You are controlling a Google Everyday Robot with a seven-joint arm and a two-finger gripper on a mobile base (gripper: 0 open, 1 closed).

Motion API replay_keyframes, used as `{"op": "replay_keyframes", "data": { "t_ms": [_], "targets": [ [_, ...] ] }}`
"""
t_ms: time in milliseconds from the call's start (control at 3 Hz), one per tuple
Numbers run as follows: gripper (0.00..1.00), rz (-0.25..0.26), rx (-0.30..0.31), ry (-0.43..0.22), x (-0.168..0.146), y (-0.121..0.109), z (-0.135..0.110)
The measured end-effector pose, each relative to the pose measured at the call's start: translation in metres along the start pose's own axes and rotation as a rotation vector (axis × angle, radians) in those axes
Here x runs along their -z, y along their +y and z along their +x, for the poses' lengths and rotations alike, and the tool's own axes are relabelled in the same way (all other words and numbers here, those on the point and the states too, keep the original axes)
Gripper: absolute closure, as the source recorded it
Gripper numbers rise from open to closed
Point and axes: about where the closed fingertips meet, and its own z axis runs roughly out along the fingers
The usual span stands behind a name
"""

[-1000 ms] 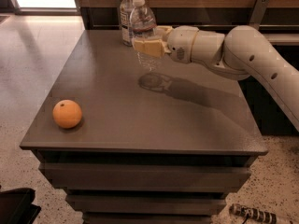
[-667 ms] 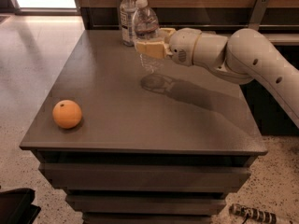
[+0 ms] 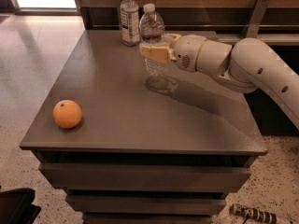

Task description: Place water bottle upright

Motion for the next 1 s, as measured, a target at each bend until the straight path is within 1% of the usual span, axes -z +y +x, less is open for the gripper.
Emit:
{"op": "replay_keyframes", "data": {
  "t_ms": [333,667,1000],
  "targets": [
    [1.0,0.03,-0.033,-0.003,0.007,-0.006,0.012],
    [1.0,0.055,-0.087,-0.014,0.015,-0.023,0.046],
    [1.0,0.051,-0.084,-0.014,0.015,-0.023,0.05]
  ]
}}
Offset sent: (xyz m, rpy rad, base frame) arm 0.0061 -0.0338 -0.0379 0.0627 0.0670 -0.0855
